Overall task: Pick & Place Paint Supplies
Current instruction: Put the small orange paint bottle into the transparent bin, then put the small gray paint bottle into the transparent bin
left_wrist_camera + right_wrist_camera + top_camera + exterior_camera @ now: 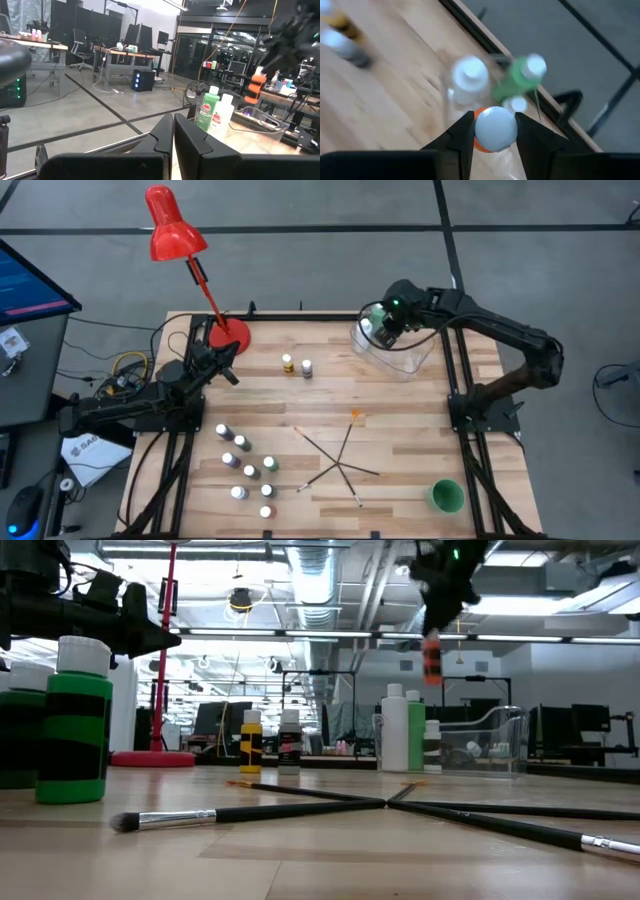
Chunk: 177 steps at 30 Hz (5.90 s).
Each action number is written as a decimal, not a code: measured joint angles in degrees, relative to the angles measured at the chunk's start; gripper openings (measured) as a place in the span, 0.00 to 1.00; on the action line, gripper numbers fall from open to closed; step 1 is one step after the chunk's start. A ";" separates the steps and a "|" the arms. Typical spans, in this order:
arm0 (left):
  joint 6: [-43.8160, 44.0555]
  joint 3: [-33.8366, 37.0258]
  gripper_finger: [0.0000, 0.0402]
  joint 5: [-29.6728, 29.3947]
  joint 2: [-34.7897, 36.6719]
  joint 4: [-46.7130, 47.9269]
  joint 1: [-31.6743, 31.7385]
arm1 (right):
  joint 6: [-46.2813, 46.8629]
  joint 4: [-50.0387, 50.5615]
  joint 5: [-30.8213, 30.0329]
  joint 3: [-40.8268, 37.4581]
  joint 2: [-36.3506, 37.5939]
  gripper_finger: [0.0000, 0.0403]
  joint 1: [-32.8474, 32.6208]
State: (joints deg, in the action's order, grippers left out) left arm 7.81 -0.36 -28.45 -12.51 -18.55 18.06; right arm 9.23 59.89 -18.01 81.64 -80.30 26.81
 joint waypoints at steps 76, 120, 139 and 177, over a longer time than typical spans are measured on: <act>0.00 0.00 0.02 0.01 0.00 -1.09 0.00 | -4.71 -54.21 9.01 -17.49 -10.40 0.62 -12.10; 0.00 0.00 0.02 0.00 -0.01 -2.18 0.00 | -7.82 -45.56 11.98 1.49 -35.31 0.61 -13.51; 0.00 0.00 0.02 0.00 0.00 -2.27 0.00 | -8.26 -45.49 11.98 1.49 -35.29 0.26 -13.14; 0.00 0.00 0.02 0.00 0.00 -2.57 0.00 | 2.43 -17.74 -5.75 -19.75 7.21 0.28 -4.12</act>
State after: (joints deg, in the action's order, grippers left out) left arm 7.81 -0.36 -28.45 -12.51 -21.12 18.06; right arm 11.66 42.15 -23.76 61.89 -73.09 22.69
